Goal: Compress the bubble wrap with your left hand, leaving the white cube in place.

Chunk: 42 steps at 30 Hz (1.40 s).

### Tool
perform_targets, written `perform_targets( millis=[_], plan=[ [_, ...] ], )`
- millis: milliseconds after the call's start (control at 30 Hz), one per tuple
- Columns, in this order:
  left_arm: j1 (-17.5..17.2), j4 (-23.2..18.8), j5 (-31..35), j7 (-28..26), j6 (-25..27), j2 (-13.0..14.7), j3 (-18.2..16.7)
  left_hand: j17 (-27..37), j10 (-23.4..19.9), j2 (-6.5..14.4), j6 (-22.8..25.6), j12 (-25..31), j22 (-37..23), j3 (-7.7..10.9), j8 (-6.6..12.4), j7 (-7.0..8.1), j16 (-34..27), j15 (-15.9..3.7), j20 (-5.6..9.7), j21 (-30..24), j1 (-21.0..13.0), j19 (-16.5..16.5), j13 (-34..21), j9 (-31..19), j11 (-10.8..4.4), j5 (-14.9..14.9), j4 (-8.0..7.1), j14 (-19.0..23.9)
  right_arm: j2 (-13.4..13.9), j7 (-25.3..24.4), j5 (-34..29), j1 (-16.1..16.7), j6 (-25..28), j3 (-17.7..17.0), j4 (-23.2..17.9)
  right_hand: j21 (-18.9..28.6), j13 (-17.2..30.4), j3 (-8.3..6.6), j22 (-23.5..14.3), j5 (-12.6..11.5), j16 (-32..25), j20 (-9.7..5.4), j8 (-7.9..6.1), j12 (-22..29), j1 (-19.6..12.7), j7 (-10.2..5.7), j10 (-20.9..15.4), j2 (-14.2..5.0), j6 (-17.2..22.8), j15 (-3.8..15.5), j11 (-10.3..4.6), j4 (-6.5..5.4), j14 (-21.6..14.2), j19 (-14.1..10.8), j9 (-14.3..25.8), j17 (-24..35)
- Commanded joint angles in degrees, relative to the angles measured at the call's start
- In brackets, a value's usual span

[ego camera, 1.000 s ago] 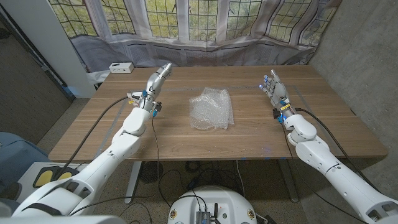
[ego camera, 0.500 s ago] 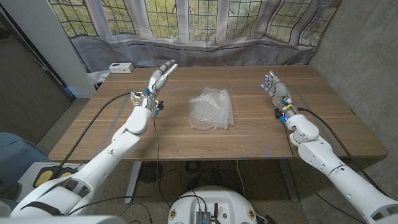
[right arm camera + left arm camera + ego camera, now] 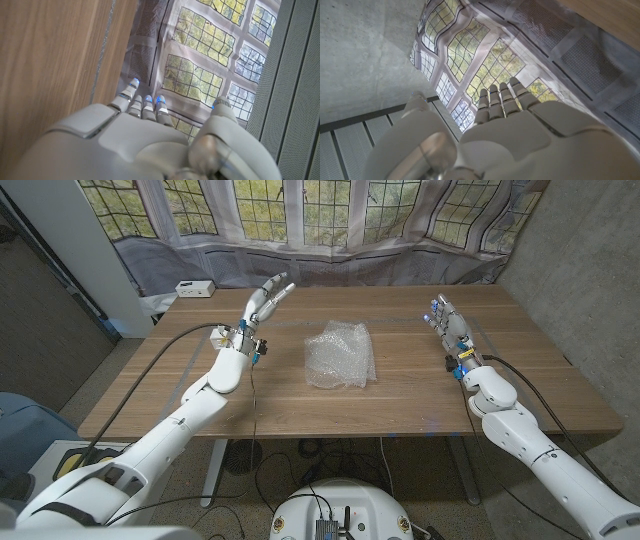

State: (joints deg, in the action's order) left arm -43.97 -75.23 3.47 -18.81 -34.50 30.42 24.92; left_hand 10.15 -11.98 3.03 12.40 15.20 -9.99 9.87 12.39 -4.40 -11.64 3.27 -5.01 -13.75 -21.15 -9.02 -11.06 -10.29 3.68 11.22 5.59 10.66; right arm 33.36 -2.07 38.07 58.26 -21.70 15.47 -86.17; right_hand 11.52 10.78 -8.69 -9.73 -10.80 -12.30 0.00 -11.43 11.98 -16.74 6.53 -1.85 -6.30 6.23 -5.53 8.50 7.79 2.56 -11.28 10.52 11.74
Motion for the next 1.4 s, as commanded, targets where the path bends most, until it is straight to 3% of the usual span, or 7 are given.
perform_targets(
  millis=[33, 467, 733, 933, 967, 1033, 1400],
  plan=[
    [0.15, -6.00, 12.32, -6.21, 9.21, 2.47, 1.98, 0.07, 0.16, -0.20, -0.08, -0.47, -0.24, 0.16, -0.32, -0.02, 0.22, -0.12, -0.18, 0.37, -0.57, 0.31, -0.19, -0.06, -0.61, -0.15, 0.44, -0.33, 0.40, 0.17, 0.26, 1.41, -1.03, -0.88, -0.90, -0.24, 0.30, 0.38, -0.13, 0.24, 0.15, 0.39, 0.11, -0.04, 0.38, -0.14, -0.26, 0.91, -0.12, -0.29, 0.11, -0.10, -0.46, -0.26, 0.20, 0.22],
    [1.01, -10.50, 14.46, -3.95, 16.35, 4.88, 4.48, 0.09, 0.91, -0.56, -0.82, -1.10, -0.25, 0.16, -0.92, 0.07, 0.66, -0.10, -0.45, 1.19, -0.88, 1.52, -0.23, -0.09, -0.47, -0.26, 0.89, -1.08, 1.30, -0.18, 0.41, 2.68, -0.34, -1.46, -2.76, -0.25, 0.32, 0.98, -0.14, 0.45, 0.15, 0.57, 0.18, -0.10, 1.21, -0.18, -0.30, 1.81, -0.14, -0.48, 0.10, -0.34, -0.47, -0.28, 0.20, 0.34],
    [1.05, -14.63, 17.79, -3.70, 22.42, 6.18, 5.81, 0.14, 1.86, -0.92, -2.20, -1.80, -0.32, 0.12, -1.55, 0.40, 1.02, 0.26, -3.61, 1.92, -1.02, 2.70, -0.33, -0.13, -0.26, -0.40, 1.25, -2.00, 1.20, 0.51, 0.62, 2.44, -0.55, -1.39, -2.43, -0.26, 0.33, 1.30, -0.15, 0.51, 0.17, 0.57, 0.21, -0.17, 1.72, -0.21, -0.24, 2.23, -0.15, -0.50, 0.14, -0.51, -0.43, -0.30, 0.21, 0.40],
    [1.62, -15.74, 18.29, -2.75, 24.21, 6.49, 6.86, 0.17, 2.86, -1.19, -3.11, -2.29, -0.36, 0.03, -1.83, 1.01, 1.21, 0.41, -4.51, 2.13, -1.00, 3.11, -0.39, -0.15, -0.31, -0.47, 1.38, -2.78, 1.29, 0.27, 0.84, 3.04, -0.50, -1.62, -3.04, -0.26, 0.33, 1.45, -0.15, 0.52, 0.19, 0.54, 0.23, -0.17, 1.98, -0.16, -0.29, 2.42, -0.16, -0.47, 0.21, -0.60, -0.42, -0.35, 0.21, 0.43],
    [1.73, -15.82, 18.52, -2.77, 24.42, 6.49, 7.06, 0.21, 3.29, -1.35, -3.53, -2.49, -0.40, -0.04, -1.90, 1.18, 1.19, 1.27, -5.55, 2.23, -0.94, 3.37, -0.44, -0.17, -0.19, -0.51, 1.43, -3.04, 1.37, -0.01, 0.68, 3.22, -0.44, -1.68, -3.26, -0.25, 0.33, 1.46, -0.15, 0.52, 0.19, 0.48, 0.23, -0.17, 2.00, -0.17, -0.30, 2.44, -0.15, -0.47, 0.22, -0.60, -0.42, -0.38, 0.21, 0.43],
    [1.98, -15.89, 18.59, -2.54, 24.53, 6.47, 7.45, 0.23, 3.48, -1.44, -3.78, -2.56, -0.43, -0.10, -1.94, 1.36, 1.17, 1.47, -6.11, 2.22, -0.87, 3.35, -0.48, -0.18, -0.13, -0.54, 1.43, -3.16, 1.39, -0.44, 0.60, 3.63, -0.49, -1.84, -3.64, -0.25, 0.33, 1.48, -0.15, 0.51, 0.19, 0.49, 0.20, -0.18, 2.04, -0.09, -0.30, 2.47, -0.08, -0.48, 0.24, -0.61, -0.43, -0.38, 0.22, 0.43],
    [3.51, -17.81, 18.74, 2.92, 27.38, 7.16, 9.93, 0.40, 6.56, -2.13, -6.62, -3.55, -0.59, -0.52, -2.35, 1.80, 1.39, 2.77, -7.22, 2.39, -0.33, 4.03, -0.71, -0.22, 0.19, -0.66, 1.45, -5.09, 1.84, -0.76, 0.66, 4.49, 0.05, -2.13, -4.60, -0.23, 0.34, 1.43, -0.15, 0.45, 0.26, 0.32, 0.16, -0.17, 1.97, 0.00, -0.43, 2.47, 0.09, -0.46, 0.25, -0.56, -0.44, -0.51, 0.23, 0.39]
  ],
)
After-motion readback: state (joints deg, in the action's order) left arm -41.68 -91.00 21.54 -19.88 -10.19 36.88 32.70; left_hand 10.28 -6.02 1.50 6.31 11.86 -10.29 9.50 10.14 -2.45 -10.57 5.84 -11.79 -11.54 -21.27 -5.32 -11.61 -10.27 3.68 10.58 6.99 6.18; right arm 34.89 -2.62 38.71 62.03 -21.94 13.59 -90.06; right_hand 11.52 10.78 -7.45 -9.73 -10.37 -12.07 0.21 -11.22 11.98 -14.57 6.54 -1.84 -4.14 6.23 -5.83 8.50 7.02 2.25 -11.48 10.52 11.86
